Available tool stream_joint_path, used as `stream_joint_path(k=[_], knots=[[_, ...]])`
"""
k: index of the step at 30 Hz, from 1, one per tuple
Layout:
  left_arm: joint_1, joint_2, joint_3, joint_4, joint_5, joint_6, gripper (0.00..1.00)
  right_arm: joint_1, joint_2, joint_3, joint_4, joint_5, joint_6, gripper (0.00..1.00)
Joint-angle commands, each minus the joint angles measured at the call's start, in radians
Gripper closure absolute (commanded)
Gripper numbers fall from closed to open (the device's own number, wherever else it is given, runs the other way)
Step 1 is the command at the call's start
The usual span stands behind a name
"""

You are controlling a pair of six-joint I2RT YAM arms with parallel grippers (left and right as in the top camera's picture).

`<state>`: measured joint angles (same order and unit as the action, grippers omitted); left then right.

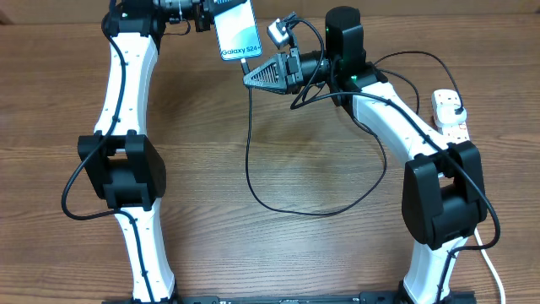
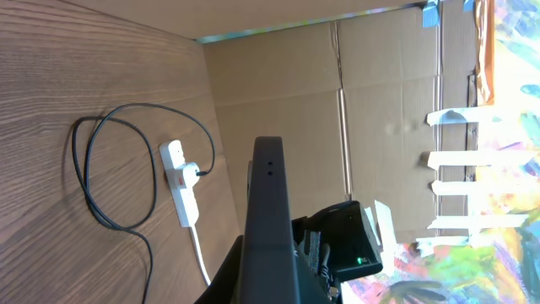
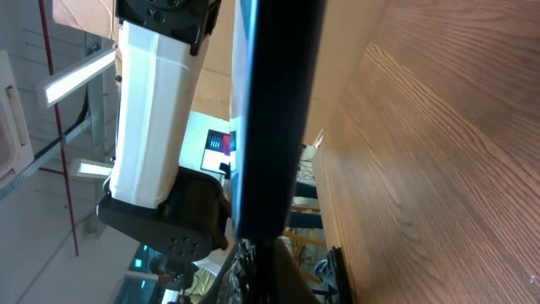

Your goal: Plug charger to phone and switch on socket

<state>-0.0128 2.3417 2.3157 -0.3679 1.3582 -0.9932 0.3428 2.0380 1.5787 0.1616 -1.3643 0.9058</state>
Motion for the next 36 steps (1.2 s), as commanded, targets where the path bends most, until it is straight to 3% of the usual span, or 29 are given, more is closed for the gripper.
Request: stream_joint_path(k=[1, 22, 36], knots=[[-0.001, -0.001, 0.006, 0.006, 0.057, 0.002, 0.96, 0.002, 0.006, 0.021, 0.034, 0.032, 0.04, 0.96], [0.001, -0.001, 0.006, 0.007, 0.061, -0.027, 0.95, 0.002, 0.006, 0.021, 0.062, 0.07, 0.09, 0.96], [0.01, -0.001, 0.006, 0.097, 0.068, -0.092, 0.96, 0.002, 0.006, 0.021, 0.135, 0.092, 0.138, 0.96]])
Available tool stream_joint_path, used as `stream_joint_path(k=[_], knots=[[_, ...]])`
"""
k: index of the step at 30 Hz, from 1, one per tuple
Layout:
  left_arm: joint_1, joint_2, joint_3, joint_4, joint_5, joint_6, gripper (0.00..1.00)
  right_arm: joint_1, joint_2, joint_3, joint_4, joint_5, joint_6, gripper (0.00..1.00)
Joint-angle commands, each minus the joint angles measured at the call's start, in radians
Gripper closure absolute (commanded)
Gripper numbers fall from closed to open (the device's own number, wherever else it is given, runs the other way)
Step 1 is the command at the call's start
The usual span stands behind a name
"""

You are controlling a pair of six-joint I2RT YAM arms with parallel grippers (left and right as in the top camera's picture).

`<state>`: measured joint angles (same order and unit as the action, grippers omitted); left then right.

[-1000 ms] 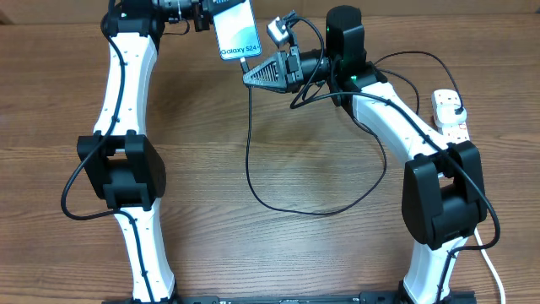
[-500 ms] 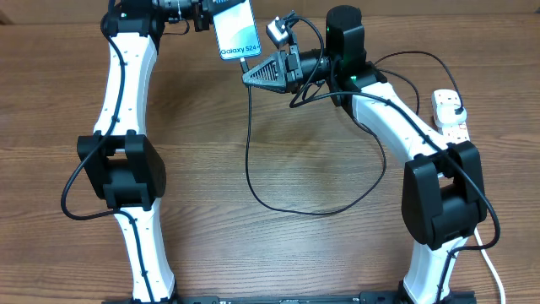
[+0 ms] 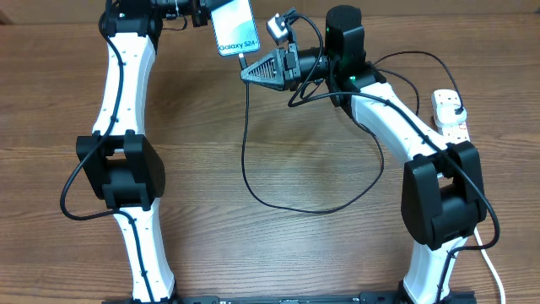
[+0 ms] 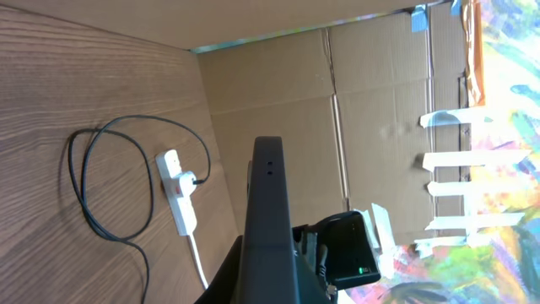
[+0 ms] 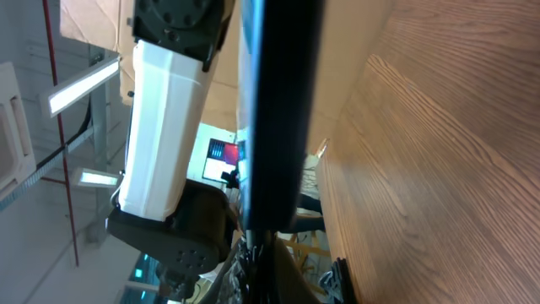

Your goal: Plug charger to phone and switch on socket

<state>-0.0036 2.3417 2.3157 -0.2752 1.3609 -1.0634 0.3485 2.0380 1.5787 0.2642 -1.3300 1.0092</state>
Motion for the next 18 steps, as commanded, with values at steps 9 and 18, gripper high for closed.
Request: stream_joint_path(k=[9, 18], knots=[[0.0, -0.001, 0.006, 0.024, 0.066, -0.046, 0.96, -0.004, 0.006, 0.021, 0.064, 0.08, 0.075, 0.96], [0.003, -0.001, 0.006, 0.026, 0.066, -0.068, 0.95, -0.004, 0.006, 0.021, 0.064, 0.117, 0.096, 0.96]])
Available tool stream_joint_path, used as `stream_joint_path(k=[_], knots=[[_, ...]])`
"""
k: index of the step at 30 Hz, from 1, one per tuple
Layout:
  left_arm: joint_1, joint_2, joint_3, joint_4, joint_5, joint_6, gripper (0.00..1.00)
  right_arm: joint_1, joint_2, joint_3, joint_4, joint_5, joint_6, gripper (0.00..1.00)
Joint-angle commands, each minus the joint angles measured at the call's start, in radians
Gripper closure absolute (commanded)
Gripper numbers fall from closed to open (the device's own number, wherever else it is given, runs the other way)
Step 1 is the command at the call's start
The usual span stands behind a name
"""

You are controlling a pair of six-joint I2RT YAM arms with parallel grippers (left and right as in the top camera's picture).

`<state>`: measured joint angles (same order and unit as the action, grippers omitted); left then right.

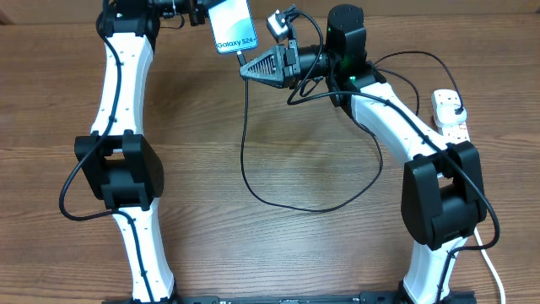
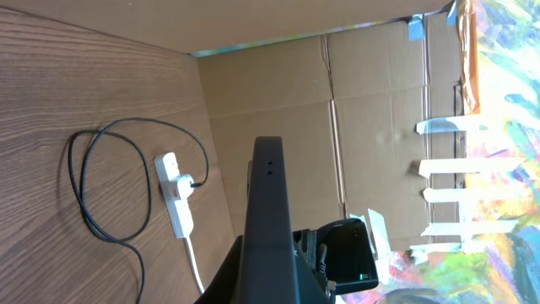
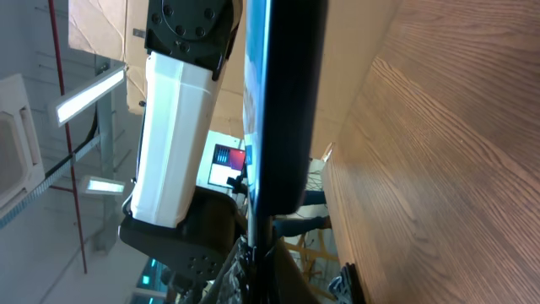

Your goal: Plug charger to phone and switch on socket

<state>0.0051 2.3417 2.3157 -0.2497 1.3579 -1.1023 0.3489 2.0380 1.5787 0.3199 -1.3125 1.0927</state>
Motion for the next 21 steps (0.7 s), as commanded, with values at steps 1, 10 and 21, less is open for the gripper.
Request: stream_joint_path(k=[1, 10, 21], knots=[[-0.006, -0.001, 0.006, 0.001, 0.069, -0.029, 0.96, -0.004, 0.006, 0.021, 0.008, 0.104, 0.015, 0.96], [-0.006, -0.001, 0.006, 0.001, 0.05, -0.045, 0.96, -0.004, 0.006, 0.021, 0.009, 0.142, 0.033, 0.96], [-0.004, -0.001, 0.006, 0.001, 0.024, -0.047, 0.96, -0.004, 0.006, 0.021, 0.009, 0.145, 0.029, 0.96]])
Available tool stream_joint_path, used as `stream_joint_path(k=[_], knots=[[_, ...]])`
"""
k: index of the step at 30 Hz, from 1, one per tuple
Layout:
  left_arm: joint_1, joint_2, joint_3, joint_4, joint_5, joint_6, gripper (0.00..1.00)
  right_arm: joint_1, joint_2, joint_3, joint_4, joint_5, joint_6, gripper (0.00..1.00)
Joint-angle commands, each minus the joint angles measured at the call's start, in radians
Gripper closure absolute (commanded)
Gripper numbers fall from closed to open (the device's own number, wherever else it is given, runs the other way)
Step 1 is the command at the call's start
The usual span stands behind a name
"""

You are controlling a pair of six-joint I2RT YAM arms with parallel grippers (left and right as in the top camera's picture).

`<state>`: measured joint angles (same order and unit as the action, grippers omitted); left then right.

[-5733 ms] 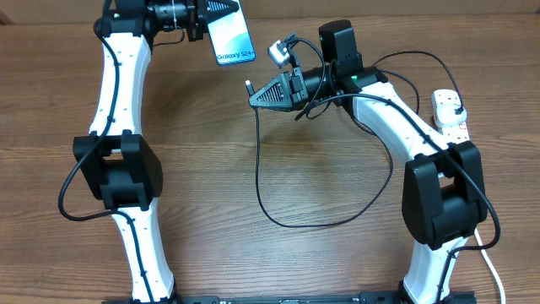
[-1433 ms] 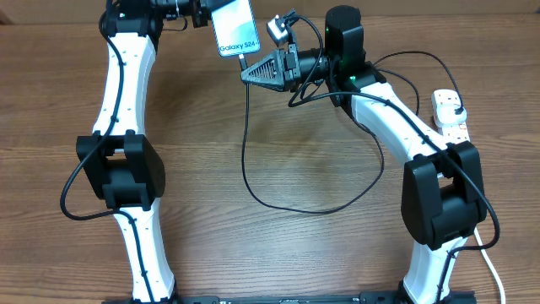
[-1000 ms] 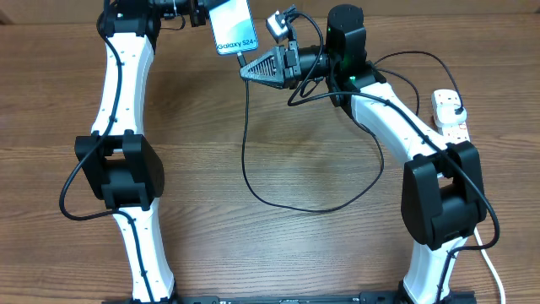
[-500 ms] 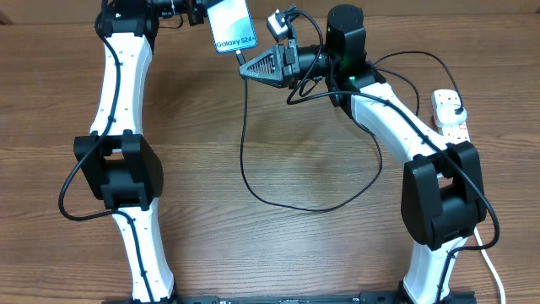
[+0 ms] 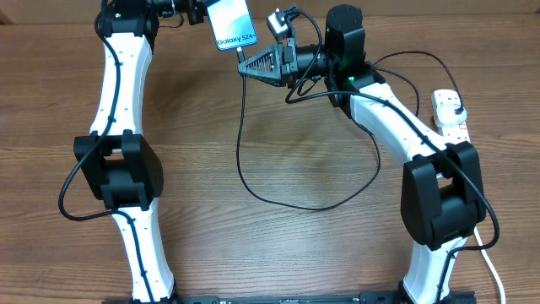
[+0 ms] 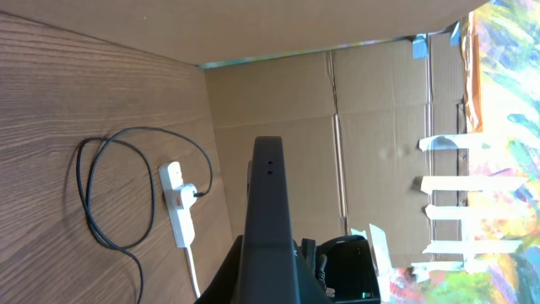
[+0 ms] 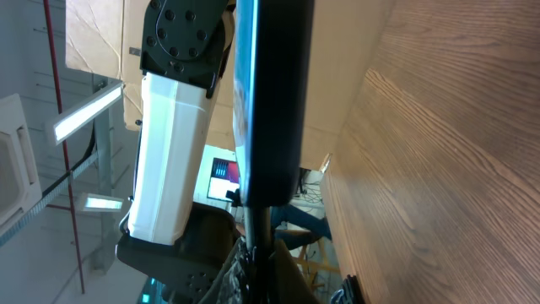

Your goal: Plug charger to phone and switch on socket

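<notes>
A white phone [image 5: 229,24] marked Galaxy S24 is held in the air over the table's far edge, with my left gripper [image 5: 211,13] shut on it. In the left wrist view the phone [image 6: 269,211] shows edge-on. My right gripper [image 5: 245,65] is shut on the black charger plug [image 5: 240,54], whose tip meets the phone's bottom edge [image 7: 263,201]. How deep it sits cannot be told. The black cable [image 5: 291,205] loops over the table to the white socket strip [image 5: 449,113] at the right.
A cardboard wall [image 6: 278,93] stands behind the table. The socket strip [image 6: 179,215] has one plug in it, and its white lead [image 5: 492,268] runs off the table's front right. Both arm bases stand at the near edge.
Both grippers keep their grip. The right gripper and plug have shifted slightly left, and the cable's slack loop has swung a little left with them.
At first the phone hung over the far table with the plug at its bottom edge, held by the right gripper. At each later moment phone and plug stood a little further back and left. Now they are joined at the table's far edge.
</notes>
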<state>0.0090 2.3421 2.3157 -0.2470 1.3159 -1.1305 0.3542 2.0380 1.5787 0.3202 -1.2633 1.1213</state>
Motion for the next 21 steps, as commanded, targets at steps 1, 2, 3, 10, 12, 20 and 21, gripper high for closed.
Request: stream_joint_path(k=[1, 2, 3, 10, 12, 20, 21], knots=[[-0.008, -0.001, 0.006, -0.002, 0.064, -0.018, 0.96, -0.01, 0.006, 0.021, 0.009, 0.096, 0.001, 0.96], [-0.008, -0.001, 0.006, -0.002, 0.064, -0.018, 0.96, -0.01, 0.006, 0.021, 0.008, 0.097, 0.001, 0.96], [-0.008, -0.001, 0.006, -0.002, 0.064, -0.018, 0.96, -0.01, 0.006, 0.021, 0.008, 0.1, 0.001, 0.96], [-0.008, -0.001, 0.006, -0.002, 0.064, -0.018, 0.96, -0.01, 0.006, 0.021, 0.008, 0.135, 0.005, 0.96], [-0.008, -0.001, 0.006, -0.002, 0.064, -0.018, 0.96, -0.01, 0.006, 0.021, 0.008, 0.143, 0.005, 0.96], [-0.008, -0.001, 0.006, -0.002, 0.064, -0.008, 0.96, -0.01, 0.006, 0.021, 0.008, 0.164, 0.024, 0.96], [-0.008, -0.001, 0.006, -0.002, 0.064, -0.006, 0.96, -0.01, 0.006, 0.021, 0.01, 0.169, 0.028, 0.96]])
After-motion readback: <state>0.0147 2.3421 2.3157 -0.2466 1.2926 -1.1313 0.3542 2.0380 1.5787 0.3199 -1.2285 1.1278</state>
